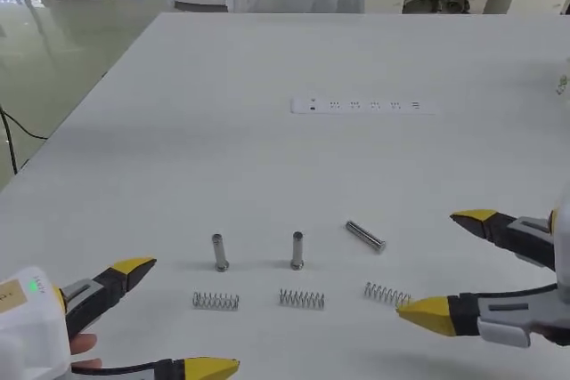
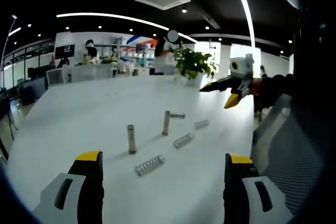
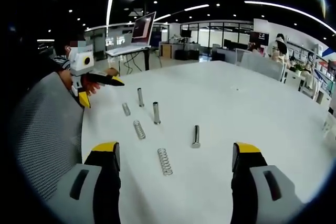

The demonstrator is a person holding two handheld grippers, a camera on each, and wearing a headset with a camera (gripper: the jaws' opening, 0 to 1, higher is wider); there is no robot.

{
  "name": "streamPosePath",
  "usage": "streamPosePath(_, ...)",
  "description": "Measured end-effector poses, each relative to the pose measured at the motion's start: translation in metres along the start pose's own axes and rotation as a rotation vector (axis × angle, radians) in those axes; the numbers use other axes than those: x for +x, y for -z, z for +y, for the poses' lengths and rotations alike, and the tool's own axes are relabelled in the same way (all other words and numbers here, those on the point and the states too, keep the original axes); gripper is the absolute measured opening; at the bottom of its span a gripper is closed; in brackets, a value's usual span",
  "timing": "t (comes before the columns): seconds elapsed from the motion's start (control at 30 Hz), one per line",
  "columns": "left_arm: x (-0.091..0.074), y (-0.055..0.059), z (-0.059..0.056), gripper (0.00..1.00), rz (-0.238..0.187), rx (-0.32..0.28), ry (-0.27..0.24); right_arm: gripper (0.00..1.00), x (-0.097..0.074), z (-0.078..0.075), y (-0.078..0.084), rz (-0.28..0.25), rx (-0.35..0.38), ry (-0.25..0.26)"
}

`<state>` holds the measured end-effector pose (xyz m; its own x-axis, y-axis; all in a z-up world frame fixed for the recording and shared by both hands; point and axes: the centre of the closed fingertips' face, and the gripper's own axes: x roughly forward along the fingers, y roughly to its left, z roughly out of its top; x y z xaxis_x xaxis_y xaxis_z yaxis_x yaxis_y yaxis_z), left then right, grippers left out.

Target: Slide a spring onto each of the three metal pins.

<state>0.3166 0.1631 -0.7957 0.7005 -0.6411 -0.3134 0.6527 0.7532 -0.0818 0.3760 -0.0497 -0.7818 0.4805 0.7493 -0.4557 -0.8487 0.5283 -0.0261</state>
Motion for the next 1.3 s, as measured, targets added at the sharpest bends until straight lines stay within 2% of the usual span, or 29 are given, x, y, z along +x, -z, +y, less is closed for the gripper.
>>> streamPosePath(0.2,-0.002,-0.001,0.001,0.93,-0.002,0.001,-0.006,0.84,0.007,-0.007,-0.012,0.012,-0.037,-0.003)
streamPosePath(0.9,-0.003,-0.003,0.000,0.93,0.000,0.005,-0.008,0.70,0.045,-0.031,-0.025,0.112,-0.105,-0.012)
streamPosePath(1.13,-0.004,-0.002,0.000,0.93,-0.001,0.004,-0.009,0.63,0.058,-0.031,-0.020,0.150,-0.094,-0.027)
streamPosePath(1.3,-0.003,-0.002,-0.001,0.93,0.000,0.003,-0.010,0.58,0.066,-0.034,-0.018,0.161,-0.066,-0.016)
